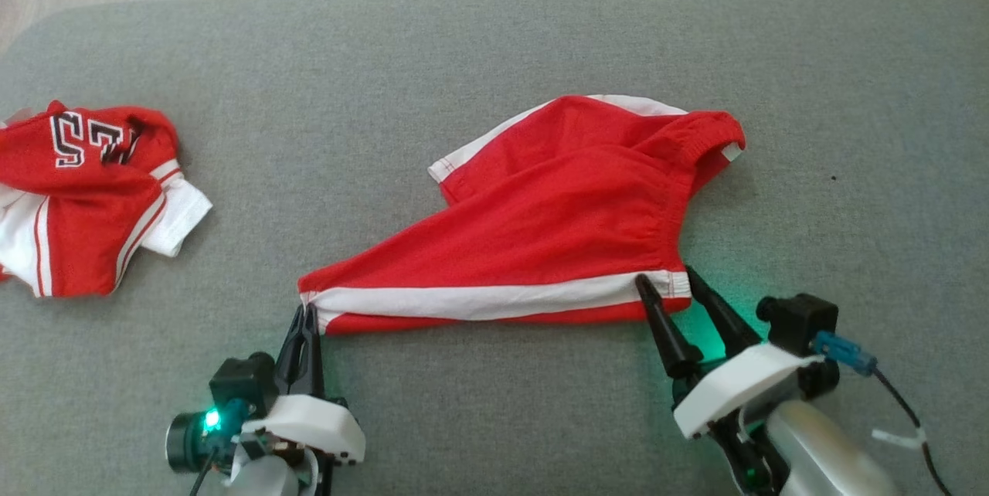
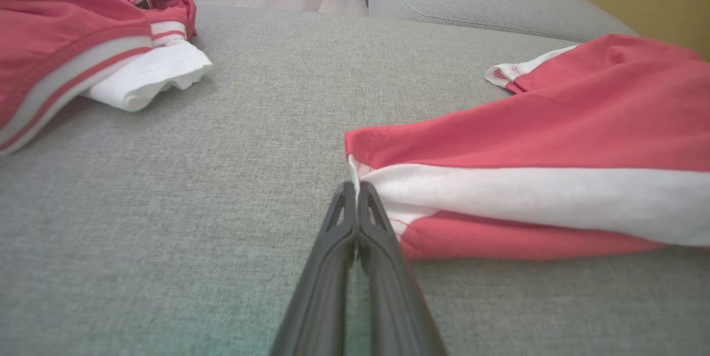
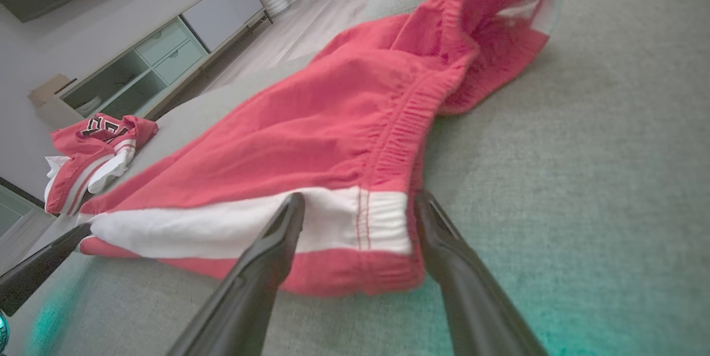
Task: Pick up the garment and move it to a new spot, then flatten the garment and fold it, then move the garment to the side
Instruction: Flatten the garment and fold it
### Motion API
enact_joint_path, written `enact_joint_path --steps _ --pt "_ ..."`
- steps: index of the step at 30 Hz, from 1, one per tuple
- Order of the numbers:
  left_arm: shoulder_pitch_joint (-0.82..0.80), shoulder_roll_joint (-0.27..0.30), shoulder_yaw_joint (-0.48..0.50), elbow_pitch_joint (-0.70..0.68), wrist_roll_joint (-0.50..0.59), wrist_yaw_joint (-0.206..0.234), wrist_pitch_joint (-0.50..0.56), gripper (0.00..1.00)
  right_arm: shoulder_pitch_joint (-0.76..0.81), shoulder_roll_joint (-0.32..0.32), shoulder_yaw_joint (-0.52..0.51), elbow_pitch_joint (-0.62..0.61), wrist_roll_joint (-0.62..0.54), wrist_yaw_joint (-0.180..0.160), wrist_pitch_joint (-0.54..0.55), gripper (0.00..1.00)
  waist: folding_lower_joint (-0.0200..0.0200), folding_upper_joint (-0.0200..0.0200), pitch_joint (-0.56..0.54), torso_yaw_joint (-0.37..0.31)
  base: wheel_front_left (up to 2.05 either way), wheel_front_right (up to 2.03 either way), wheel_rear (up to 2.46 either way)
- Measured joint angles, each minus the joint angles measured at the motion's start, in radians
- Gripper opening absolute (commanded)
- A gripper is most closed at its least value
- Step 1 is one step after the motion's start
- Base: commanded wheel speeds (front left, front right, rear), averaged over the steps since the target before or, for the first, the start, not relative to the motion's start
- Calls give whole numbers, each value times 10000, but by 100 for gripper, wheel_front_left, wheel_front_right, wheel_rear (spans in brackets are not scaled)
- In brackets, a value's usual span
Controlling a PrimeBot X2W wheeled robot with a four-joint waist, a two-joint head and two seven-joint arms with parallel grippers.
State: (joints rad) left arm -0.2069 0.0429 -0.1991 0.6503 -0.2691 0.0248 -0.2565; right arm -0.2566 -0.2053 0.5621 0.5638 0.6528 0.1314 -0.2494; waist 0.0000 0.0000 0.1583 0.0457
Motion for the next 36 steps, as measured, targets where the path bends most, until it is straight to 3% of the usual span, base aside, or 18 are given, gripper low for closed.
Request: enact_joint_path --steps 5,8,11,16,17,18,20,21,26,36 --pt "1 0 -25 10 -40 0 0 0 -70 -56 355 -96 192 0 0 100 0 0 -26 -4 0 0 0" --pt "1 0 -56 13 -40 0 0 0 -71 -165 652 -6 437 0 0 90 0 0 -28 -4 0 0 0" --pt "0 0 -102 10 -75 2 0 0 -82 -270 750 94 648 0 -2 97 0 0 -15 -4 0 0 0" --pt "-2 0 -140 17 -127 0 0 0 -314 -290 1097 190 869 0 0 92 1 0 -4 -4 0 0 0" --pt "-4 0 -148 19 -127 0 0 0 -361 -290 1220 219 920 0 0 86 0 0 -6 -5 0 0 0" --pt "-4 0 -155 19 -127 0 0 0 -406 -291 1329 247 993 0 -2 64 0 0 -7 -5 0 0 0" --pt "-4 0 -180 19 -127 0 0 0 -432 -313 1476 293 1126 0 0 7 0 0 -19 -5 0 0 0" --pt "-4 0 -186 8 -127 -2 0 0 -432 -326 1496 290 1145 0 0 0 0 0 -24 -9 0 0 0" --pt "2 -2 -73 -385 -117 -88 0 0 -433 -370 1009 -127 1089 0 0 0 0 0 -186 -80 0 0 0" --pt "-784 203 826 -3041 1060 -901 -2 0 -790 -993 314 -2044 834 0 -2 0 -1 0 -1062 -456 0 0 0"
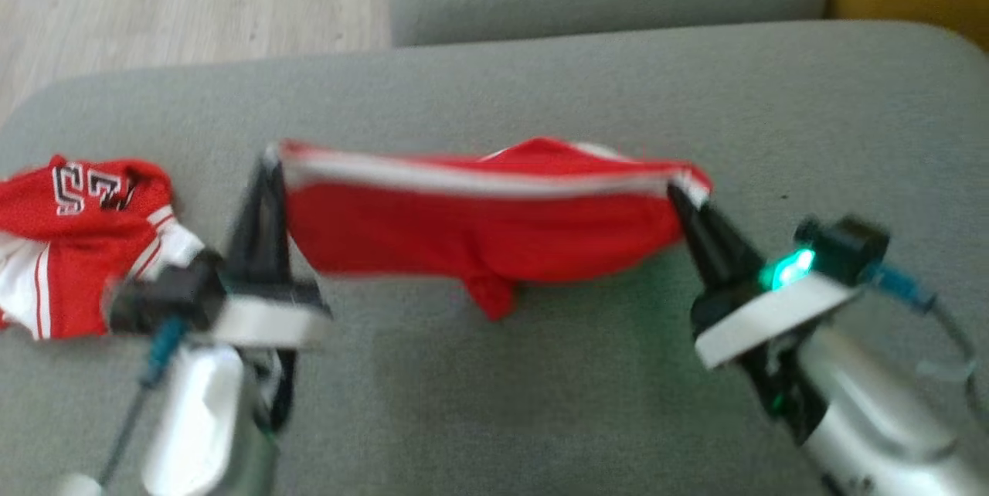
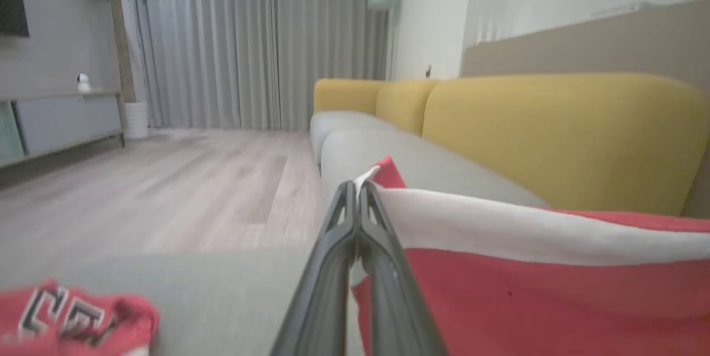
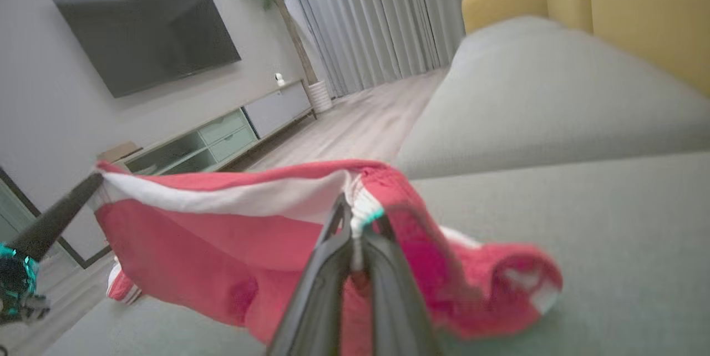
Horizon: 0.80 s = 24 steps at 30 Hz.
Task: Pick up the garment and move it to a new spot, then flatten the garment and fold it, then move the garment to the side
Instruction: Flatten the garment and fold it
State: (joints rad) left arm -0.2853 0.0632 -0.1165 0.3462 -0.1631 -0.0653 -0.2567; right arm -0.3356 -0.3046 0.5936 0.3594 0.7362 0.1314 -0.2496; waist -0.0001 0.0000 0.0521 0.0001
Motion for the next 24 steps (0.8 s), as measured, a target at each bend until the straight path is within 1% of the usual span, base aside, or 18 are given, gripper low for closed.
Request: enact_joint_path --steps 3,7,11,13,15,18,21,23,24 --pt "-697 288 198 -815 265 -211 -2 0 -908 -602 349 -573 54 0 0 0 0 0 -226 -137 0 0 0" --pt "-1520 809 268 -1728 506 -362 -6 0 -2459 -1327 721 -1335 571 0 42 0 0 0 -461 -228 0 0 0" --pt "-2315 1191 261 -2428 683 -412 -13 0 -3675 -1850 736 -2130 1246 0 523 0 1 0 -579 -114 0 0 0" --pt "-2716 1363 259 -2598 688 -424 12 0 -4054 -1981 698 -2403 1611 0 828 0 0 0 -616 -24 0 0 0" --pt "-3063 1478 259 -2688 648 -495 274 0 -4259 -2102 706 -2579 1941 0 1239 0 0 0 -605 53 0 0 0" --pt "-3412 1557 178 -2610 431 -508 1091 0 -4472 -2270 782 -2629 1983 0 1707 0 0 0 -390 108 0 0 0" --pt "-3614 1565 -15 -2389 301 -516 1476 0 -4738 -2318 941 -2426 1962 0 1948 0 2 0 35 141 0 0 0" --pt "-3796 1538 -121 -2127 219 -583 1528 0 -4989 -2305 1116 -2148 1860 0 1994 0 1 0 383 160 0 0 0" --pt "-3796 1538 -121 -2127 219 -583 1528 0 -4989 -2305 1116 -2148 1860 0 1994 0 1 0 383 160 0 0 0"
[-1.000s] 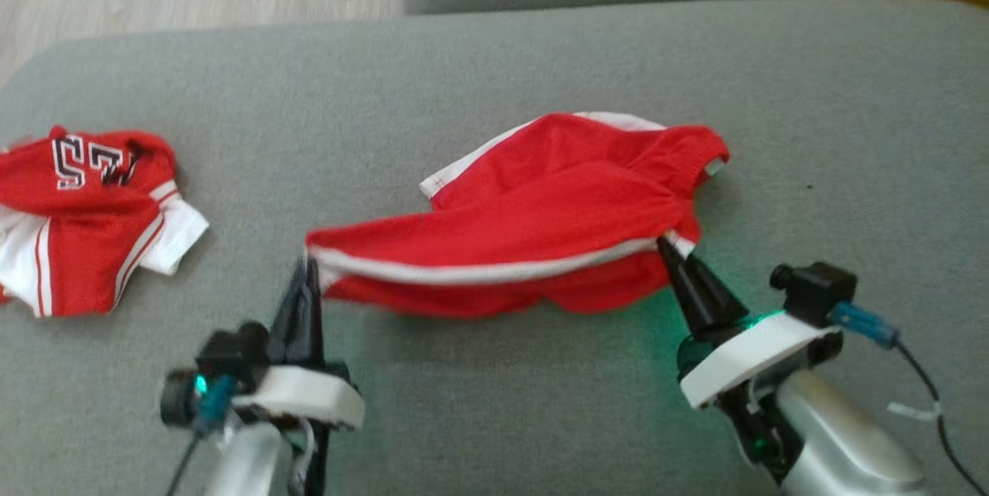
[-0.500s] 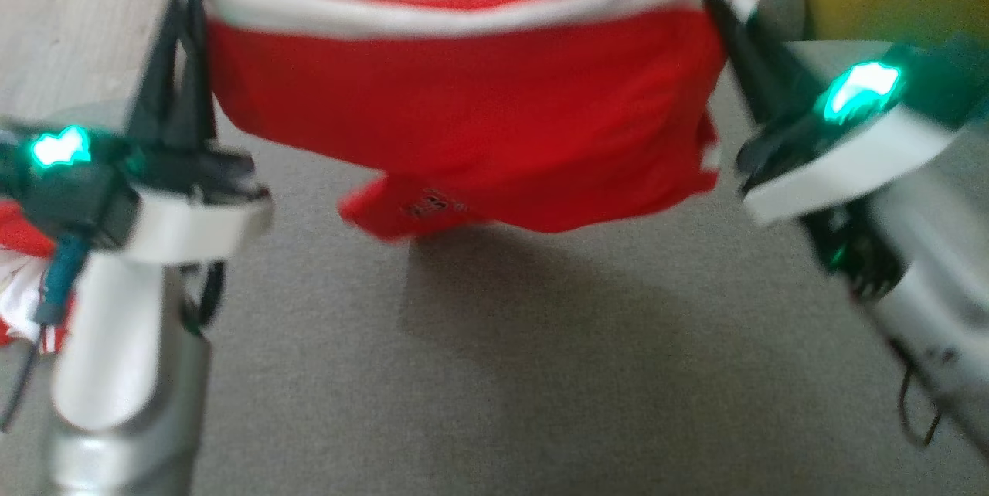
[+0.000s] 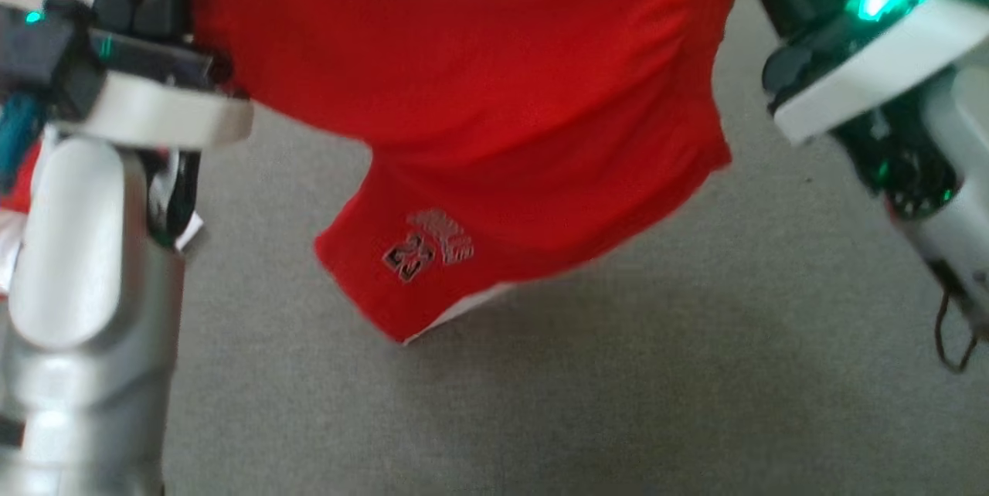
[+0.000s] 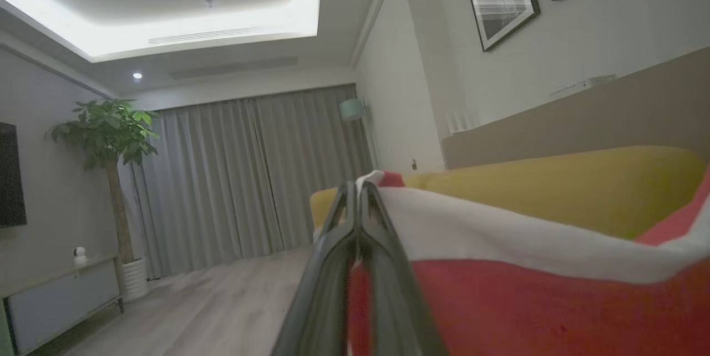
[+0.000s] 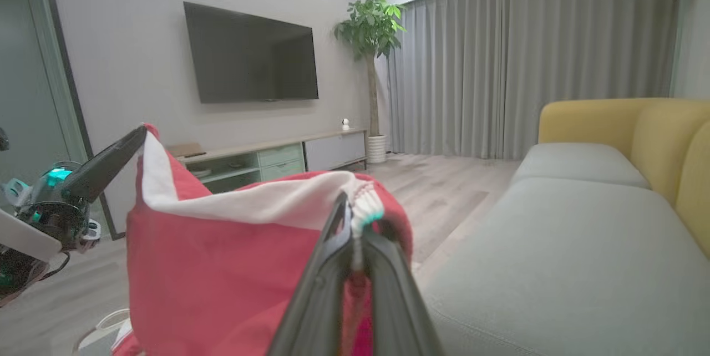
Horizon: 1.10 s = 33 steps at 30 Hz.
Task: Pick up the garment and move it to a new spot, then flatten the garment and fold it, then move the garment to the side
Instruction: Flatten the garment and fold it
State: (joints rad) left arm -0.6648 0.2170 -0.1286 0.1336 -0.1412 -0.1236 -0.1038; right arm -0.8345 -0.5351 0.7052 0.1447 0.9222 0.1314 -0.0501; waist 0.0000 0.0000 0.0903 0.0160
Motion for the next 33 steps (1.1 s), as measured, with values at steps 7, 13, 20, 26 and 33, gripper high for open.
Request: enact_joint_path --steps 7,13,20,26,33 --pt "-2760 -196 -17 1885 148 351 -905 0 -3030 230 -73 2431 -1097 0 -1229 0 4 -1 1651 135 0 0 0" --pt "-4467 -692 111 1950 263 621 -1544 0 -4551 491 -67 3515 -2023 0 -2015 0 5 -1 2533 309 0 0 0" --pt "-1406 -1258 397 2234 -230 610 -1542 0 -2215 552 497 3356 -2023 0 -2061 0 -1 0 2439 344 0 0 0" --pt "2150 -1737 905 2761 -731 523 -1526 0 1271 886 941 3093 -1616 0 -2054 0 -2 0 2007 297 0 0 0" --pt "4408 -1783 1145 2832 -863 514 -1526 0 3964 1471 752 2546 -1129 0 -2054 0 -3 0 1156 242 0 0 0"
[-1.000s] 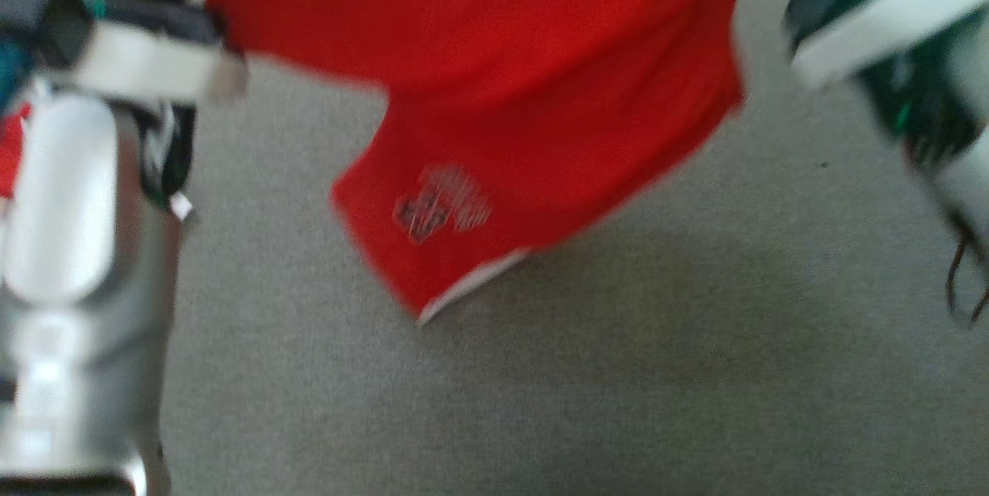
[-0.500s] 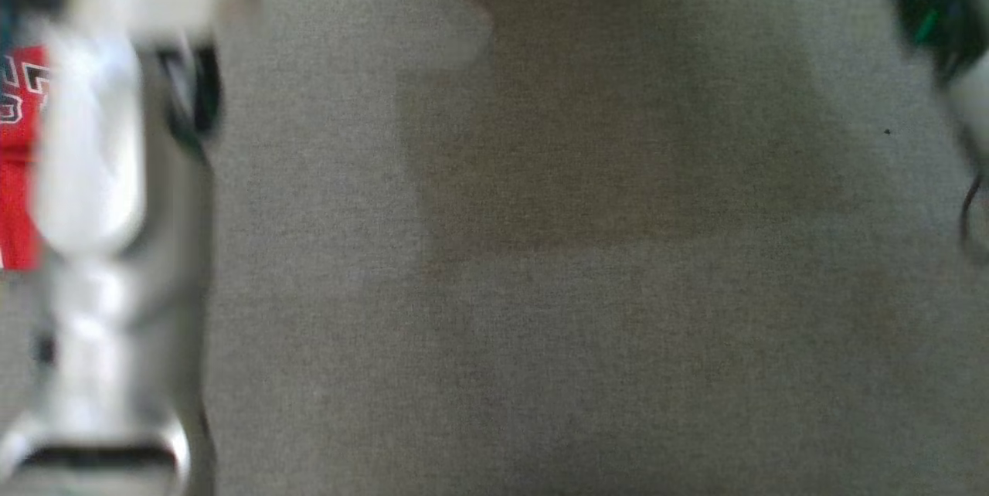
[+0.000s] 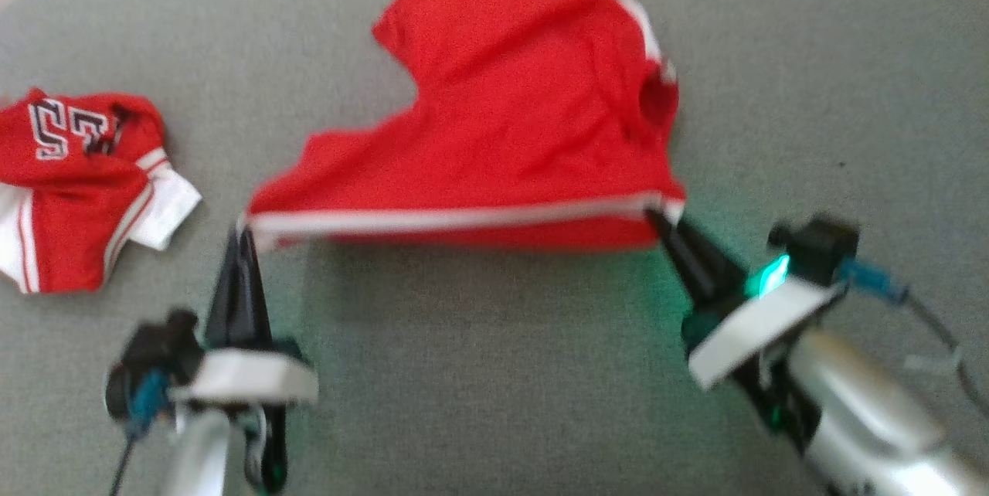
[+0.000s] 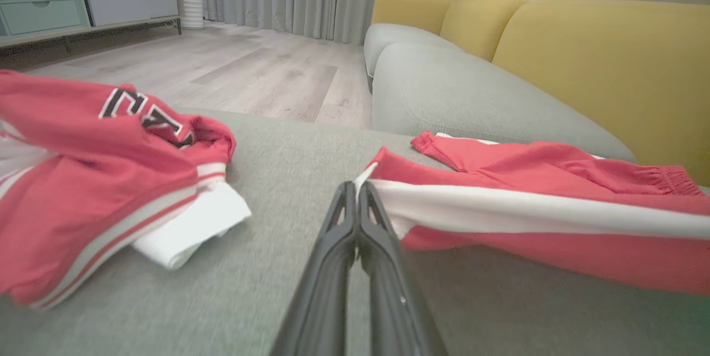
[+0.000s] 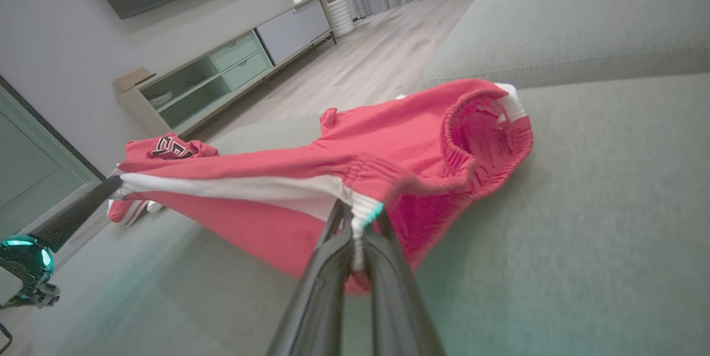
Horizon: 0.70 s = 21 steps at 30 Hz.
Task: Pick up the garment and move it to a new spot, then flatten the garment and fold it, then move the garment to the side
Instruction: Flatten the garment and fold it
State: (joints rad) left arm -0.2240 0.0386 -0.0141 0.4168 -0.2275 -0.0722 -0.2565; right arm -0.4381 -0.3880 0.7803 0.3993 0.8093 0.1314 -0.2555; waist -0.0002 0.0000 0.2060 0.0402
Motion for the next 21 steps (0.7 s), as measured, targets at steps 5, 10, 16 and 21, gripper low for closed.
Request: enact_joint_path --steps 5,10,16,21 --pt "1382 4 -188 -29 -311 98 0 0 1618 190 -46 -242 161 0 0 0 -1 0 -778 -40 0 0 0" --pt "2650 15 -253 -163 -324 119 0 0 2885 288 -59 -479 456 0 2 0 -2 0 -1534 -126 0 0 0" --pt "3146 42 -186 -581 -173 196 0 0 3254 251 328 -848 673 0 2 0 0 0 -1888 -397 0 0 0" --pt "2780 42 -219 -811 36 96 0 0 3135 272 316 -936 874 0 2 0 2 0 -1677 -563 0 0 0"
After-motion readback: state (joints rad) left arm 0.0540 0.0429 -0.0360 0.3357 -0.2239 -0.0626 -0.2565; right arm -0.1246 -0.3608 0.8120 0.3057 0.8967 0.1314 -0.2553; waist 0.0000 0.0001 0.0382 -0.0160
